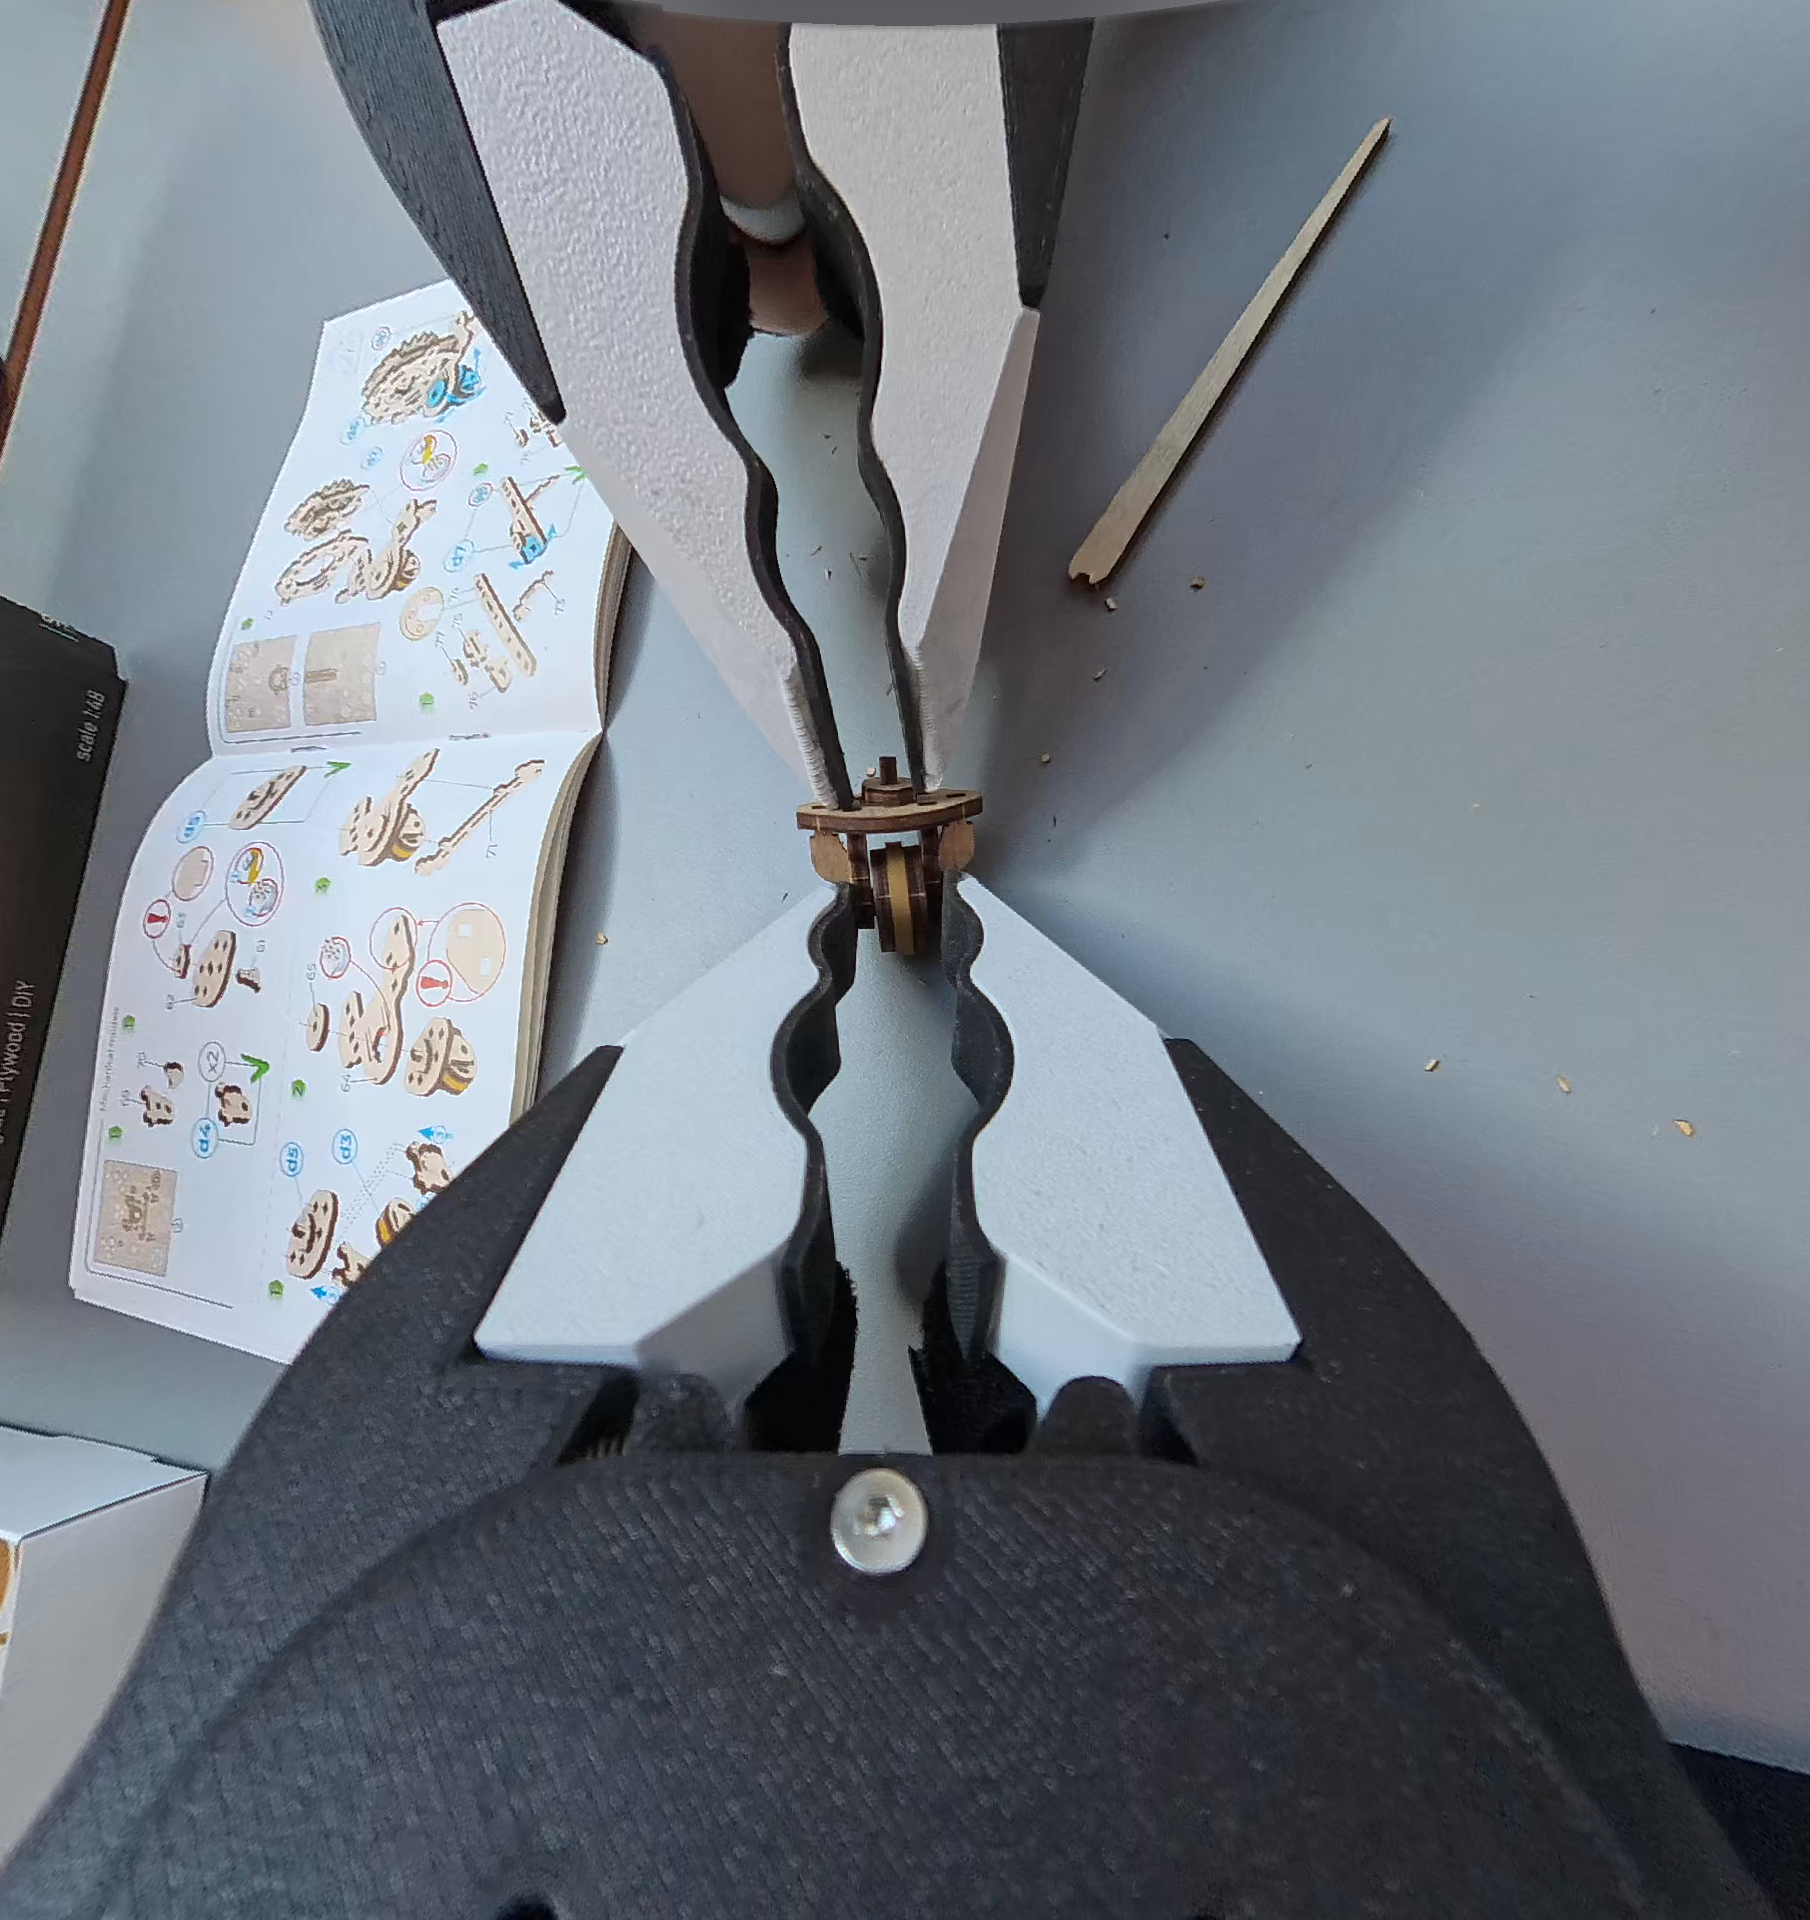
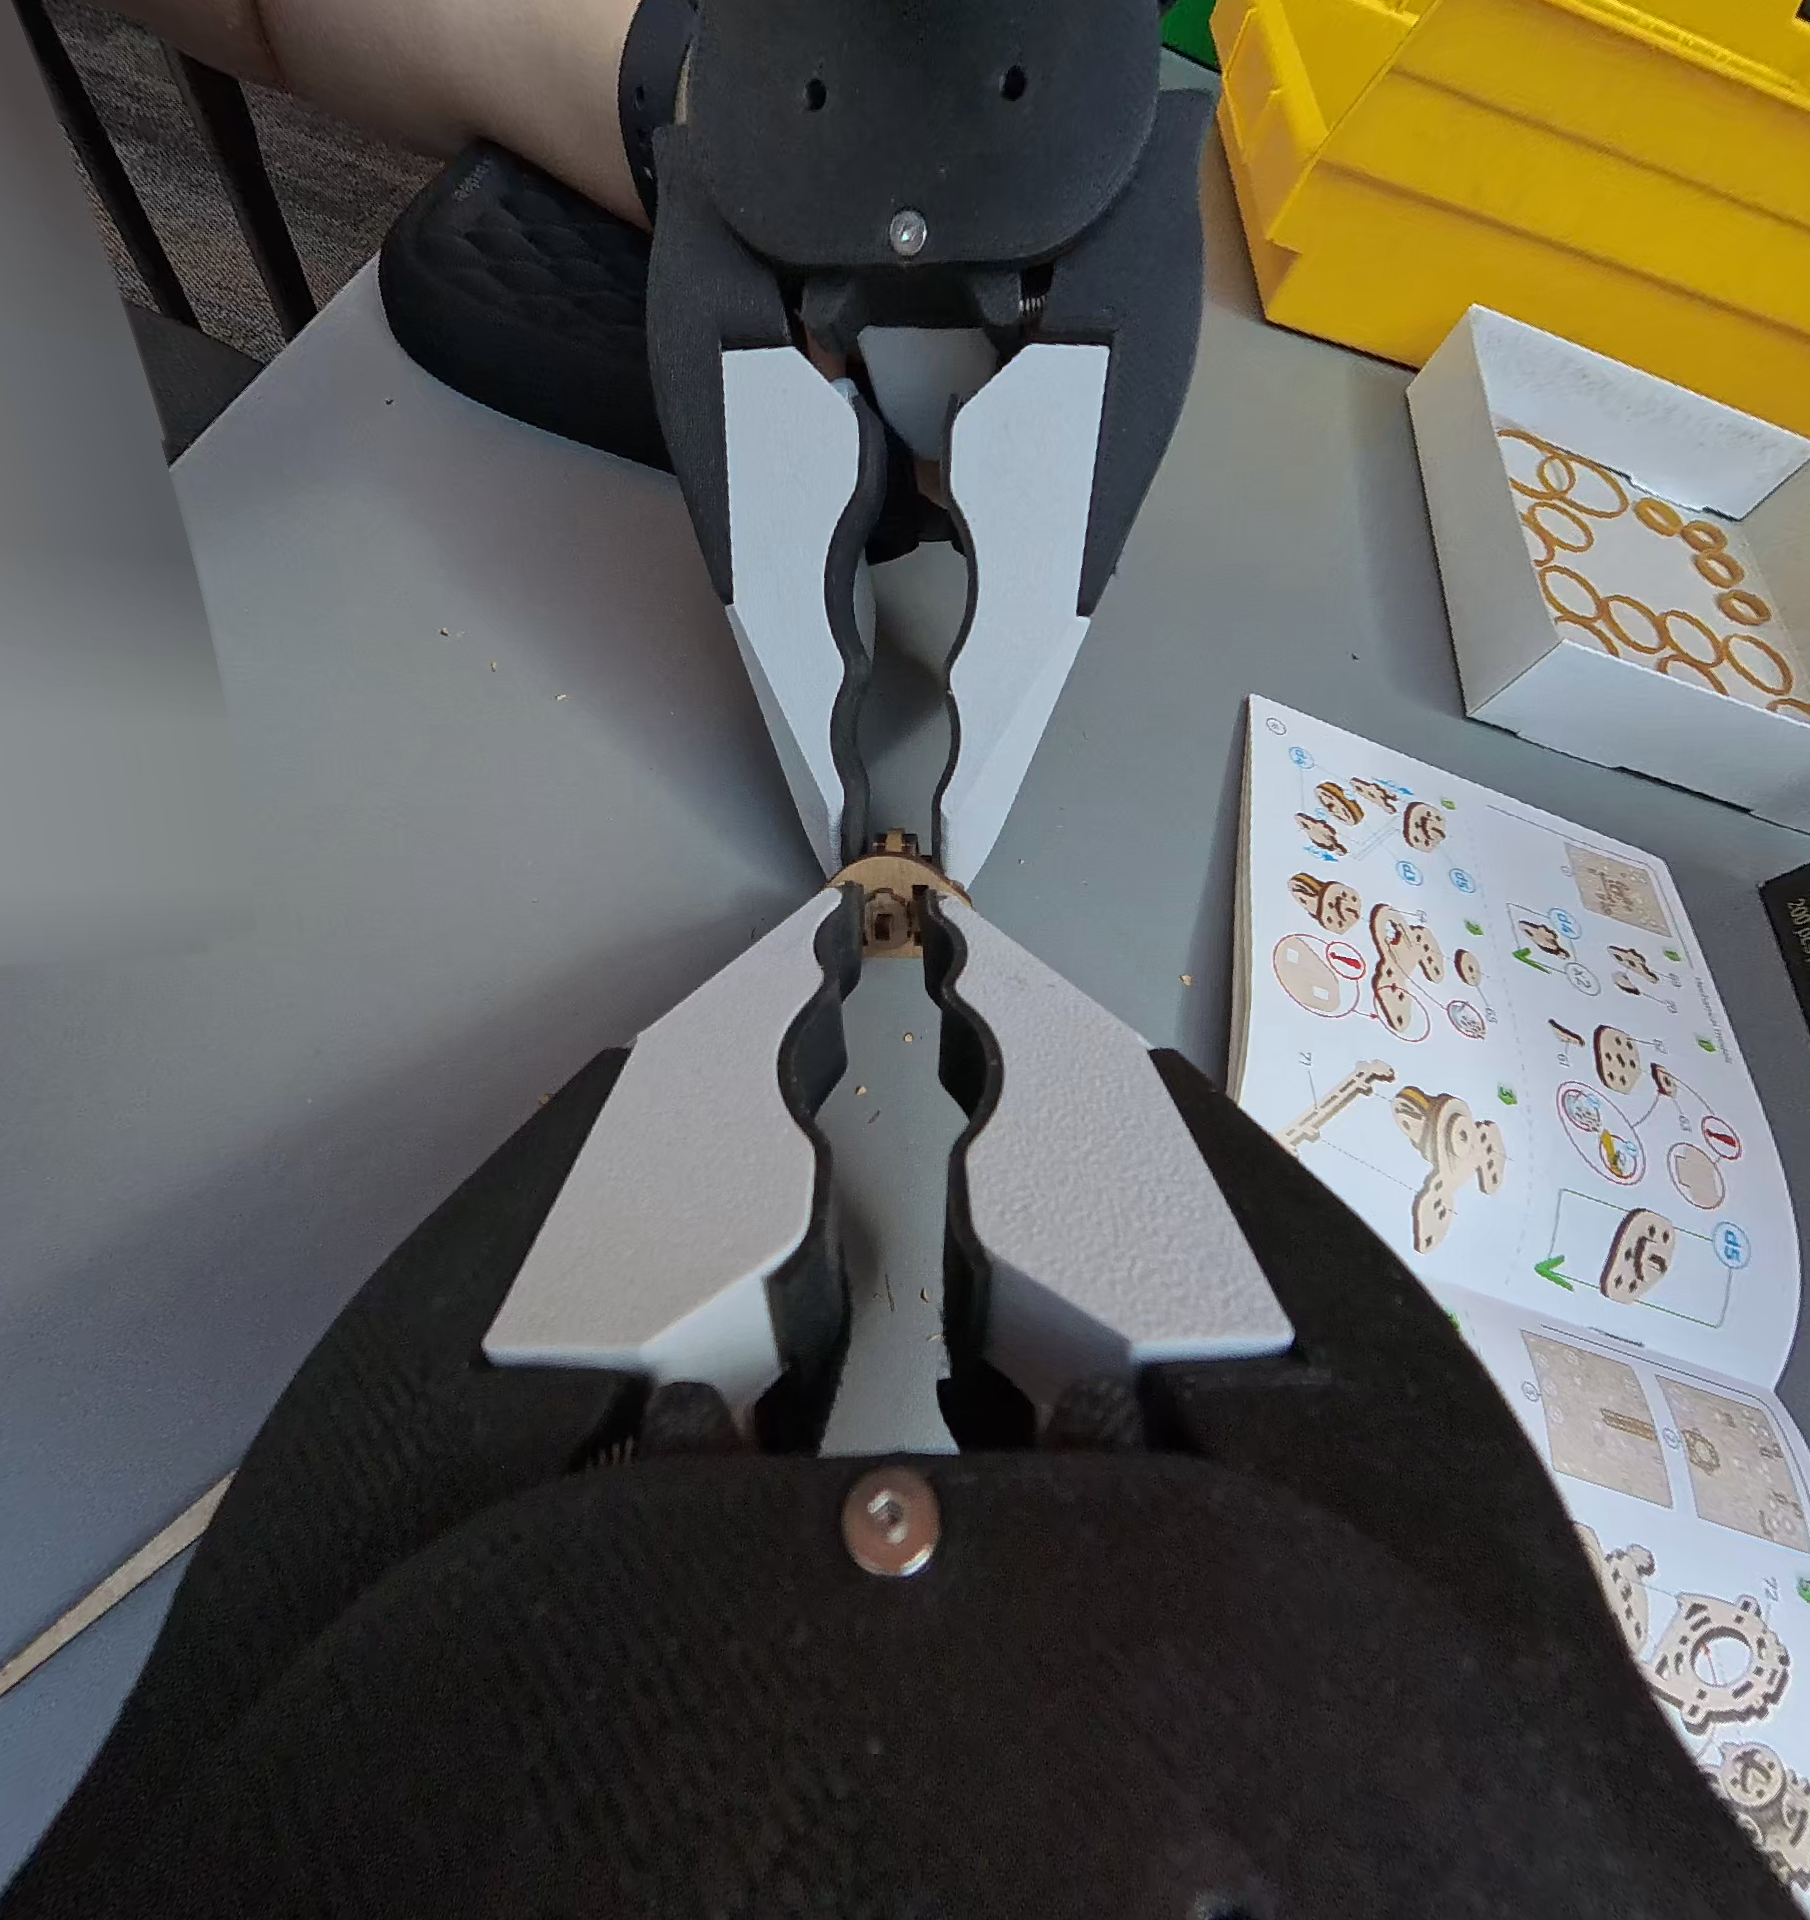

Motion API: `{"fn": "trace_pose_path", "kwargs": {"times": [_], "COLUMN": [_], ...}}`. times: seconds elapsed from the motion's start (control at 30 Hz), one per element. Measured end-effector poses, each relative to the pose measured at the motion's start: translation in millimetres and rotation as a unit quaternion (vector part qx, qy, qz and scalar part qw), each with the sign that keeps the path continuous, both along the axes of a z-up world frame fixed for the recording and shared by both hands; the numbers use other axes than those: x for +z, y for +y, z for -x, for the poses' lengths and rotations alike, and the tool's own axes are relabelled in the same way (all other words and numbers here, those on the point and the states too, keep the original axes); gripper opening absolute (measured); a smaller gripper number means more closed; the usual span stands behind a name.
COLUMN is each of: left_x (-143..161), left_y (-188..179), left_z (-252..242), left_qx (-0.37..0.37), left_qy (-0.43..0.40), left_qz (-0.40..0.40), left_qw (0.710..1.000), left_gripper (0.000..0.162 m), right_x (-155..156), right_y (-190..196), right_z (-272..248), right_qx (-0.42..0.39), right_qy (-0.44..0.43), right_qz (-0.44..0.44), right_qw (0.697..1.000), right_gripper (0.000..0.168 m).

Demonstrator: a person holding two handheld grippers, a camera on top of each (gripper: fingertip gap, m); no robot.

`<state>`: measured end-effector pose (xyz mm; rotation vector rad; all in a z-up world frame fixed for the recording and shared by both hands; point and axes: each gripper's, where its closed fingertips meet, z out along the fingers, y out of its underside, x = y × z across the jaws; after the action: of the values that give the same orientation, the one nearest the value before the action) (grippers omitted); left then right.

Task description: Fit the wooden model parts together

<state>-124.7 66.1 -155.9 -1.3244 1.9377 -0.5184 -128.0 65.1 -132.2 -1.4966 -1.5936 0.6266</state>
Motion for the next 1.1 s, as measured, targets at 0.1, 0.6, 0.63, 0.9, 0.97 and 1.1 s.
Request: {"fn": "trace_pose_path", "kwargs": {"times": [0.1, 0.6, 0.63, 0.9, 0.97, 1.1], "left_x": [0.0, -0.3, -0.4, -0.4, -0.4, -0.4], "left_y": [0.6, 1.6, 1.6, 1.7, 1.7, 1.6], "left_z": [0.1, 0.4, 0.4, 0.6, 0.7, 0.7], "left_qx": [0.002, 0.007, 0.008, 0.01, 0.011, 0.013], "left_qy": [0.0, 0.005, 0.006, 0.009, 0.01, 0.011], "left_qz": [0.004, 0.019, 0.021, 0.023, 0.024, 0.025], "left_qw": [1.0, 1.0, 1.0, 1.0, 1.0, 1.0], "left_gripper": [0.014, 0.014, 0.014, 0.014, 0.014, 0.014], "right_x": [0.0, 0.0, 0.0, 0.3, 0.3, 0.2], "right_y": [0.5, 4.6, 4.4, 3.5, 3.3, 3.3], "right_z": [0.2, 1.7, 1.8, 3.3, 3.4, 3.6], "right_qx": [-0.003, -0.019, -0.018, -0.018, -0.018, -0.018], "right_qy": [-0.001, 0.0, 0.0, -0.006, -0.007, -0.01], "right_qz": [-0.002, -0.02, -0.019, -0.029, -0.03, -0.03], "right_qw": [1.0, 1.0, 1.0, 0.999, 0.999, 0.999], "right_gripper": [0.01, 0.013, 0.013, 0.012, 0.012, 0.012]}}
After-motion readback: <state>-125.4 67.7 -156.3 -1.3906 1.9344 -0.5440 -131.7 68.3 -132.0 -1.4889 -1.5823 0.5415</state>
